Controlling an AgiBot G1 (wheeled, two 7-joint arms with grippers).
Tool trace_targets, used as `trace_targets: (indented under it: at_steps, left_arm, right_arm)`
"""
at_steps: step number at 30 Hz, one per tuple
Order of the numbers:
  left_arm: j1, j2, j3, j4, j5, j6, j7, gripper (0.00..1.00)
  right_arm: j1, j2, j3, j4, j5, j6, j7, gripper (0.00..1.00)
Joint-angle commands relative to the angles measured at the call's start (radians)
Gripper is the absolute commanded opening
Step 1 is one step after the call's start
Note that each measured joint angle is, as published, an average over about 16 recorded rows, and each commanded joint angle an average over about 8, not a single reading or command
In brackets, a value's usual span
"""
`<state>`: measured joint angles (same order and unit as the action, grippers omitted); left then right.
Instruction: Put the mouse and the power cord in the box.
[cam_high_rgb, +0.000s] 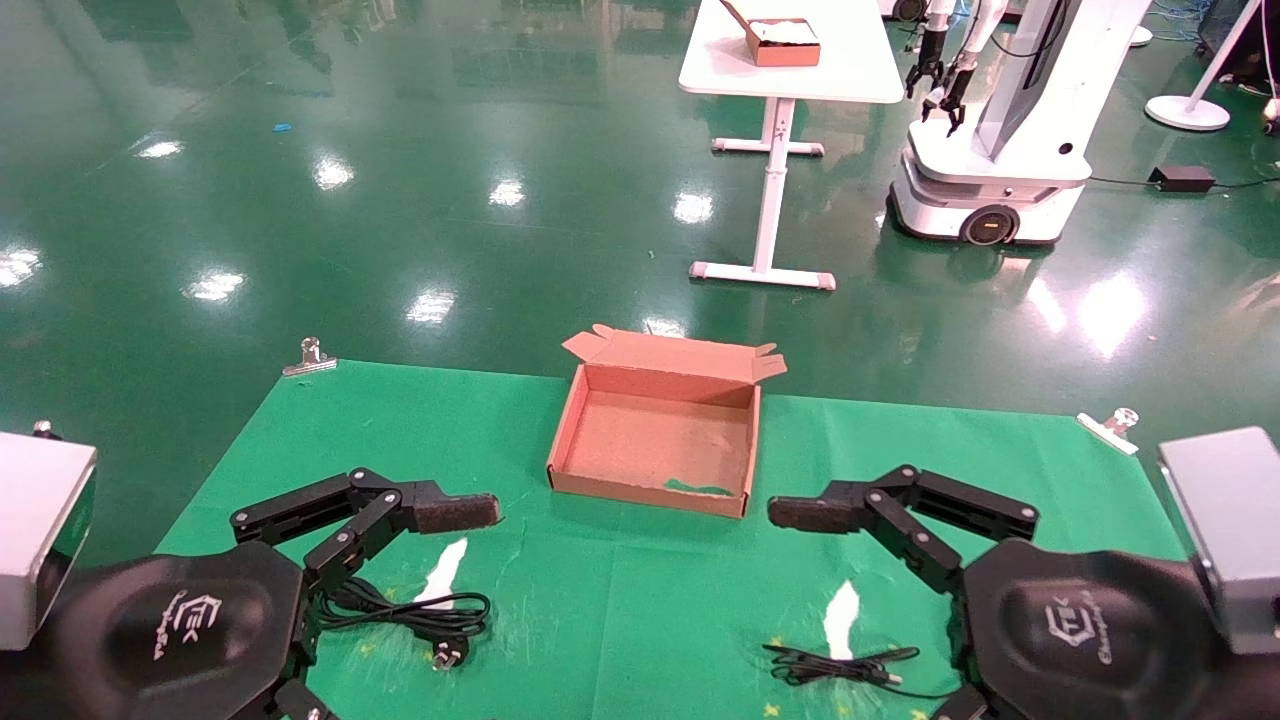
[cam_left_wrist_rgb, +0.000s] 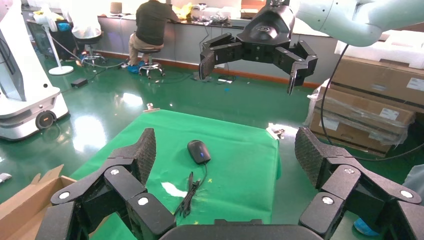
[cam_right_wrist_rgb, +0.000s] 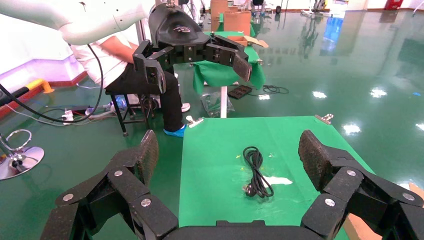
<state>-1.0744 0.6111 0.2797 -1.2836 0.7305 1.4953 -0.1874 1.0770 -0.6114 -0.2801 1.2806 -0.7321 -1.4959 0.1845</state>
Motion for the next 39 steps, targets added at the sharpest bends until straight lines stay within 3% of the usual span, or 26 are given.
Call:
trace_targets:
  at_steps: [1, 15, 20, 26, 31, 39]
  left_arm:
    - [0.000, 0.000, 0.000, 0.000, 0.000, 0.000, 0.000, 1.00]
    - [-0.001, -0.001, 0.001, -0.001, 0.003, 0.001, 0.001, 1.00]
    - [-0.033, -0.010, 0.026, 0.001, 0.074, 0.021, 0.013, 1.00]
    - [-0.162, 0.008, 0.138, 0.058, 0.315, 0.075, 0.086, 1.00]
    - [-0.310, 0.072, 0.284, 0.171, 0.570, 0.081, 0.188, 1.00]
    - [-0.474, 0.266, 0.445, 0.527, 0.898, -0.034, 0.377, 1.00]
  right_arm:
    - [0.000, 0.000, 0.000, 0.000, 0.000, 0.000, 0.000, 1.00]
    - [-0.001, 0.001, -0.001, 0.000, -0.002, 0.000, 0.000, 1.00]
    - [0.003, 0.005, -0.014, -0.019, -0.044, -0.011, -0.026, 1.00]
    - [0.055, 0.012, -0.071, -0.115, -0.192, -0.062, -0.125, 1.00]
    - [0.155, -0.009, -0.166, -0.254, -0.401, -0.075, -0.276, 1.00]
    - [0.329, -0.182, -0.309, -0.582, -0.742, 0.062, -0.528, 1.00]
